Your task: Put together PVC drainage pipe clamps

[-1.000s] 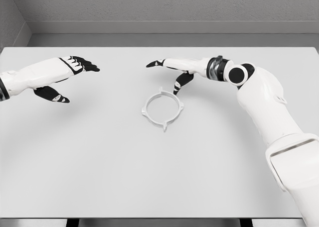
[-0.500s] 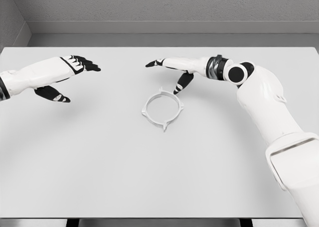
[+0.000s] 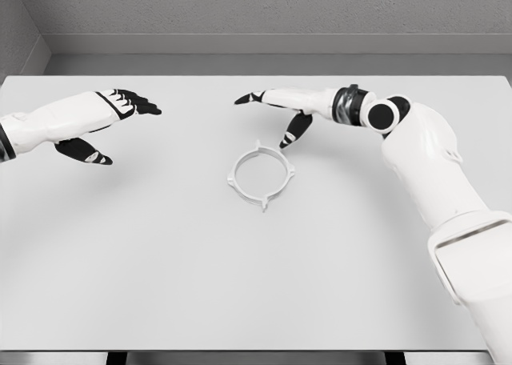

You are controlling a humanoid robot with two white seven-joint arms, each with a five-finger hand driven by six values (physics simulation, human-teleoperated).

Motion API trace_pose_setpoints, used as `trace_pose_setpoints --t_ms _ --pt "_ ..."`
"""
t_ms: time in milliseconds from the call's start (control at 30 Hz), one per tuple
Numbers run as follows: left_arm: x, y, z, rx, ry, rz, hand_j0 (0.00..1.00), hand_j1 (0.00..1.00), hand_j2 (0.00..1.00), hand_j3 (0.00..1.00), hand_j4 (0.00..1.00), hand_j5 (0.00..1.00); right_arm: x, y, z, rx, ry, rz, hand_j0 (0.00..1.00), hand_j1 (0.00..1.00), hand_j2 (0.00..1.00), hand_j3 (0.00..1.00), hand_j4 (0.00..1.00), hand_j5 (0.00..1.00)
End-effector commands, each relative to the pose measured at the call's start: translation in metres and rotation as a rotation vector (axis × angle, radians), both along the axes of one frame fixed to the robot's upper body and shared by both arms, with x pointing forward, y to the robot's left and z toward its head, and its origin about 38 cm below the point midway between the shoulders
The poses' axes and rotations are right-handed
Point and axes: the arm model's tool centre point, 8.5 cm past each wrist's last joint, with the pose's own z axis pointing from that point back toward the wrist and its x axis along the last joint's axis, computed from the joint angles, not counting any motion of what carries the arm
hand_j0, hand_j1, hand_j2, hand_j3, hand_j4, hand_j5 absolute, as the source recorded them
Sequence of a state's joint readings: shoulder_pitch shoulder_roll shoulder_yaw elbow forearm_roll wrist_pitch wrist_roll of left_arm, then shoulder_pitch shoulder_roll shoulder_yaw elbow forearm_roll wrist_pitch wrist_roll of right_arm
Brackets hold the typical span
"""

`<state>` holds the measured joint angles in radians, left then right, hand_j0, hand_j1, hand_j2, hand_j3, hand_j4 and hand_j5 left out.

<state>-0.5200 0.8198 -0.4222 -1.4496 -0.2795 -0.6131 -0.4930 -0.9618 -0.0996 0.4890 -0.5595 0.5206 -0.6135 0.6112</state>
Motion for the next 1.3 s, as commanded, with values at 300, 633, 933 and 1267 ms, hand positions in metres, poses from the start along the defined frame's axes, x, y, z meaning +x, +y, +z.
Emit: trace_pose_setpoints --t_ms 300,633,933,1267 --pt "0.000 0.001 0.001 -0.007 0.000 0.003 1.00 1.00 1.00 1.00 1.00 1.00 0.000 -0.007 -0.002 0.001 0.007 -0.015 1.00 1.00 1.00 1.00 1.00 1.00" --pt "0.000 0.002 0.002 -0.004 0.000 0.005 1.00 1.00 1.00 1.00 1.00 1.00 -0.002 -0.010 -0.011 -0.002 0.029 -0.024 1.00 1.00 1.00 1.00 1.00 1.00" --pt "0.000 0.002 0.002 -0.004 -0.001 0.005 1.00 1.00 1.00 1.00 1.00 1.00 -0.003 -0.001 -0.011 0.002 0.026 -0.008 1.00 1.00 1.00 1.00 1.00 1.00" --pt "0.000 0.003 0.003 -0.003 -0.003 0.006 1.00 1.00 1.00 1.00 1.00 1.00 -0.004 0.001 -0.011 0.000 0.026 -0.003 1.00 1.00 1.00 1.00 1.00 1.00"
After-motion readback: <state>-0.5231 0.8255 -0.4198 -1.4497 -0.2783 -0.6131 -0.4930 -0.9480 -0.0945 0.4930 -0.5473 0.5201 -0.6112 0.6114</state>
